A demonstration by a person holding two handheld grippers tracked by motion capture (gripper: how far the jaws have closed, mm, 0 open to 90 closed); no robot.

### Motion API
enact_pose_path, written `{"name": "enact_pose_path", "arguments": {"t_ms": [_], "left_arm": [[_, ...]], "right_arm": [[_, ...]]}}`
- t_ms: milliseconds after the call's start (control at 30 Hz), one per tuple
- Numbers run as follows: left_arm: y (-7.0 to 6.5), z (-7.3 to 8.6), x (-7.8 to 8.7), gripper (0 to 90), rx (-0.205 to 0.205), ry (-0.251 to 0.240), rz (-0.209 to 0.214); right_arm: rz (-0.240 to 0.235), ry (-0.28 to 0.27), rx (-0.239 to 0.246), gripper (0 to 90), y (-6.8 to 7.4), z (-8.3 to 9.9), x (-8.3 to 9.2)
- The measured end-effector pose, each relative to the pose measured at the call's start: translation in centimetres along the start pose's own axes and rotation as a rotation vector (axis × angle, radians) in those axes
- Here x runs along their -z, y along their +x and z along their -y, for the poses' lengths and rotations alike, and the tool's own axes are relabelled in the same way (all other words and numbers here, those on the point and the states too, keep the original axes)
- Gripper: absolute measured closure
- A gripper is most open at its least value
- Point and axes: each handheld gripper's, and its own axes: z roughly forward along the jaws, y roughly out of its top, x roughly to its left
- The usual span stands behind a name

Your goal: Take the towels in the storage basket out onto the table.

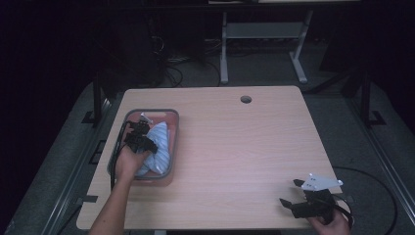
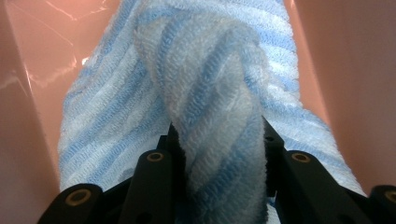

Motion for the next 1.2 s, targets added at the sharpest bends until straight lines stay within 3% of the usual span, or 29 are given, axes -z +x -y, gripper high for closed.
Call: {"name": "enact_pose_path", "arguments": {"t_ms": [100,233,800,1200], "left_arm": [[0.4,0.4,0.3,67.9,0.023,-0.02,0.025],[0.8,0.6,1.1,68.8,0.014,-0.033,0.032],[2.7,2.4,5.4,69.0,0.089,-0.202,0.166],[2.3,2.3,7.5,69.0,0.066,-0.254,0.193]], "right_arm": [[0.003,0.002,-0.002,14.8,-0.1,0.0,0.0],[0.002,-0.006,-0.003,14.8,-0.1,-0.1,0.1],[0.013,-0.035,-0.025,14.8,-0.6,-0.2,0.5],[0.026,-0.046,-0.037,14.8,-0.9,-0.2,0.7]]}}
